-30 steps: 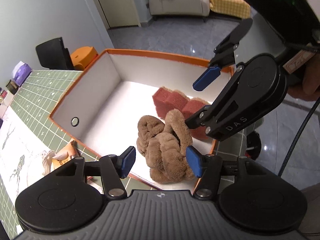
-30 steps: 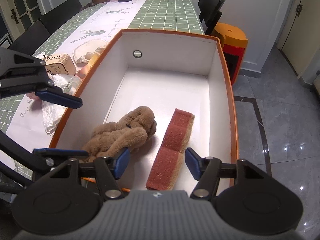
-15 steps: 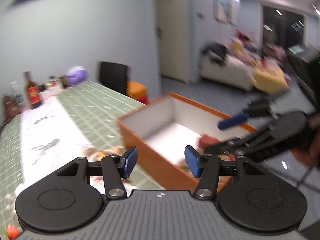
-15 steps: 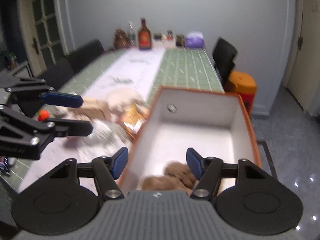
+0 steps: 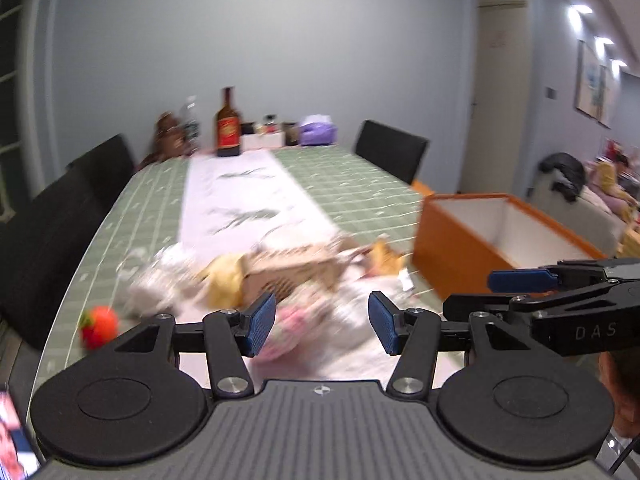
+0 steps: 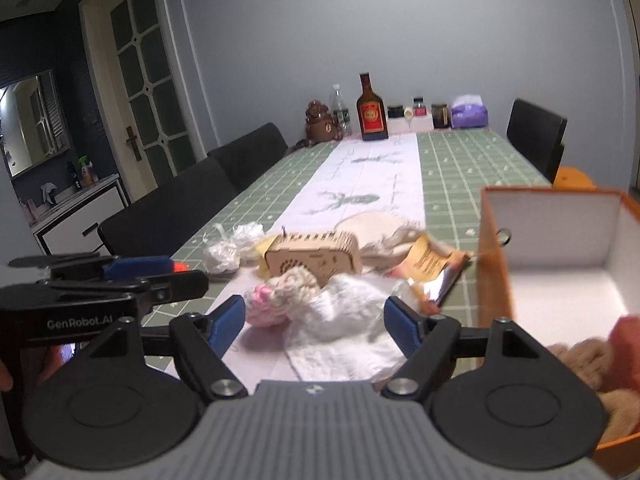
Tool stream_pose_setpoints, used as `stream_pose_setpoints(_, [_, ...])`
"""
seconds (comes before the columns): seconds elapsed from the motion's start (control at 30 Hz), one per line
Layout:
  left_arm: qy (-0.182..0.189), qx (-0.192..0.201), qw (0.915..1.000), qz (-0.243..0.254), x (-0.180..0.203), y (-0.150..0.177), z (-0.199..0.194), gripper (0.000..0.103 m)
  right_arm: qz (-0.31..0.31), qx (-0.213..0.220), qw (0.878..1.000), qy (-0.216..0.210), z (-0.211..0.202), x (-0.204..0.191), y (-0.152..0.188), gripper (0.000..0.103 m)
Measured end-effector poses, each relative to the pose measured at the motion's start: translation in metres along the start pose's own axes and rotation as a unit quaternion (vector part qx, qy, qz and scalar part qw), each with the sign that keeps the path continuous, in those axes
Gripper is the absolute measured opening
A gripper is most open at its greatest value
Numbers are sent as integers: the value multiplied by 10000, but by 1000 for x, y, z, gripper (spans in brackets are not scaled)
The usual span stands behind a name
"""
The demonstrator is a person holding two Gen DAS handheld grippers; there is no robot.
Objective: Organize soft objects
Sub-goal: 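Open both tools to drop the plush toy and sponge into the box, then grasp the pink crocheted piece with the left tool while the right tool grasps the white cloth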
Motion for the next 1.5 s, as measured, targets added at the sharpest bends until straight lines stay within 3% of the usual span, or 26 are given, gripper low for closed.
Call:
stream_pose_setpoints(0.17, [-306, 93, 9995, -20, -12, 22, 11, 64, 338, -142, 9989, 307, 36, 4, 16, 82])
stream_pose_setpoints(0.27, [-561, -87, 9972, 497, -8, 34, 26, 64, 210, -309, 9979, 535, 51, 5, 24, 87])
stream_pose_setpoints(0.4, [-940, -285, 9879, 1197, -3, 37, 49, 64, -6, -388, 9955, 863, 63, 11, 26, 89])
stream_pose_setpoints(0.53, [-962, -386, 9789, 1762, 0, 33, 73, 64, -82, -533, 9944, 910, 77, 16, 23, 93])
stream_pose_setpoints(0.77, [-992, -748, 9683, 2166, -1, 34, 112, 60, -346, -687, 9911, 1090, 102, 26, 17, 100])
stream_pose_setpoints(0.93, [-857, -770, 9708, 2106, 2, 34, 118, 36, -556, -847, 9890, 1077, 122, 32, 16, 100])
stream_pose_setpoints(1.0, [-842, -753, 9724, 2040, 2, 35, 117, 33, -659, -863, 9881, 1092, 127, 32, 16, 100])
stream_pose_setpoints(1.2, [-750, -721, 9865, 1264, -9, 30, 106, 29, -785, -994, 9872, 966, 132, 28, 21, 99])
stream_pose_setpoints(1.27, [-758, -721, 9890, 1041, -12, 29, 100, 28, -942, -991, 9846, 1087, 130, 23, 25, 87])
stream_pose_setpoints(1.4, [-718, -792, 9917, 720, -16, 31, 94, 28, -1448, -1006, 9745, 1388, 125, 8, 38, 81])
stream_pose_setpoints(1.5, [-718, -829, 9925, 541, -16, 33, 90, 28, -1692, -954, 9699, 1465, 119, -1, 45, 69])
Point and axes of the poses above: each gripper's, at about its wrist camera, not at the fingertips, and z roughly the way its jaws point, x to its right, y to its underside, the point moved 3 cm from there along z, roughly the way its jaws point, and after that the axes turned 8 degrees about -x, right-handed, at the moved point
